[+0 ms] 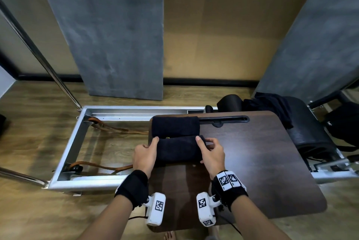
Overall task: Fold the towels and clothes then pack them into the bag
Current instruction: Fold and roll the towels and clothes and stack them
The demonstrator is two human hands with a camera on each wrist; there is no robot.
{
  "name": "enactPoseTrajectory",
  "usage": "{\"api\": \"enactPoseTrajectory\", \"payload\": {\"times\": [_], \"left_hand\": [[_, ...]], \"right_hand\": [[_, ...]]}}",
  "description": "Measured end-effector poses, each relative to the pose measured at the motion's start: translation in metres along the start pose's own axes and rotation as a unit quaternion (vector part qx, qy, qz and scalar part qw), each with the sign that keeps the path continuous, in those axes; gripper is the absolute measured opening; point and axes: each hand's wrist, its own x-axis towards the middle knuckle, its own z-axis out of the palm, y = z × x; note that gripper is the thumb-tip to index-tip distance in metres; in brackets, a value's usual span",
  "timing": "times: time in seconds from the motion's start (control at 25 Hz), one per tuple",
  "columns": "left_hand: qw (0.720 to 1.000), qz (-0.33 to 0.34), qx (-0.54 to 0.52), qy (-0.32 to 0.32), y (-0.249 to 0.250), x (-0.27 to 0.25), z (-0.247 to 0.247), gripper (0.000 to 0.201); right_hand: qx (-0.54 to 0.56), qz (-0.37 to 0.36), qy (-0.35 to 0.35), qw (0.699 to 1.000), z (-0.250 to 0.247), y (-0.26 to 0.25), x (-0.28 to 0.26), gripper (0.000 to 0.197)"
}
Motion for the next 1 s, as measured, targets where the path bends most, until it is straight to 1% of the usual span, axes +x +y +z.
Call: {"api": "enactPoseTrajectory", "payload": {"times": [0.08, 0.12, 0.2, 0.28, 0.36, 0.48, 0.56, 0.64, 0.68, 0.76, 0.84, 1.0], "left_hand": [[1.000, 0.004, -0.011, 0.008, 0.005, -0.004, 0.000, 0.054], [1.000, 0.015, -0.018, 0.009, 0.006, -0.007, -0.001, 0.055], [0.997, 0.070, -0.032, -0.002, 0.004, -0.017, -0.002, 0.057], [0.988, 0.149, -0.023, -0.039, -0.007, -0.026, -0.007, 0.061], [0.975, 0.210, -0.001, -0.070, -0.019, -0.032, -0.012, 0.063], [0.958, 0.282, 0.029, -0.053, -0.027, -0.033, -0.013, 0.050], [0.945, 0.316, 0.071, -0.042, -0.026, -0.030, -0.010, 0.041], [0.936, 0.334, 0.108, -0.032, -0.028, -0.025, -0.007, 0.036], [0.936, 0.334, 0.108, -0.030, -0.030, -0.023, -0.006, 0.034], [0.941, 0.329, 0.076, -0.033, -0.032, -0.016, -0.005, 0.031], [0.944, 0.326, 0.044, -0.036, -0.034, -0.009, -0.005, 0.027], [0.947, 0.318, 0.030, -0.041, -0.035, -0.001, -0.004, 0.024]], "right_hand": [[0.035, -0.016, -0.049, 0.998, -0.001, 0.004, -0.006, 0.042], [0.039, -0.025, -0.067, 0.997, -0.002, 0.008, -0.009, 0.048], [0.012, -0.042, -0.085, 0.995, -0.004, 0.014, -0.009, 0.062], [-0.015, -0.053, -0.089, 0.995, -0.005, 0.015, -0.008, 0.067], [-0.034, -0.070, -0.090, 0.993, -0.004, 0.015, -0.008, 0.060], [-0.049, -0.077, -0.082, 0.992, 0.000, 0.016, -0.008, 0.044], [-0.071, -0.072, -0.062, 0.993, 0.002, 0.017, -0.007, 0.043], [-0.136, -0.076, -0.032, 0.987, 0.004, 0.017, -0.003, 0.043], [-0.162, -0.079, -0.017, 0.984, 0.004, 0.017, -0.001, 0.040], [-0.182, -0.073, 0.006, 0.981, 0.006, 0.014, 0.003, 0.039], [-0.199, -0.053, 0.019, 0.978, 0.007, 0.008, 0.005, 0.043], [-0.232, -0.032, 0.026, 0.972, 0.009, 0.001, 0.006, 0.043]]}}
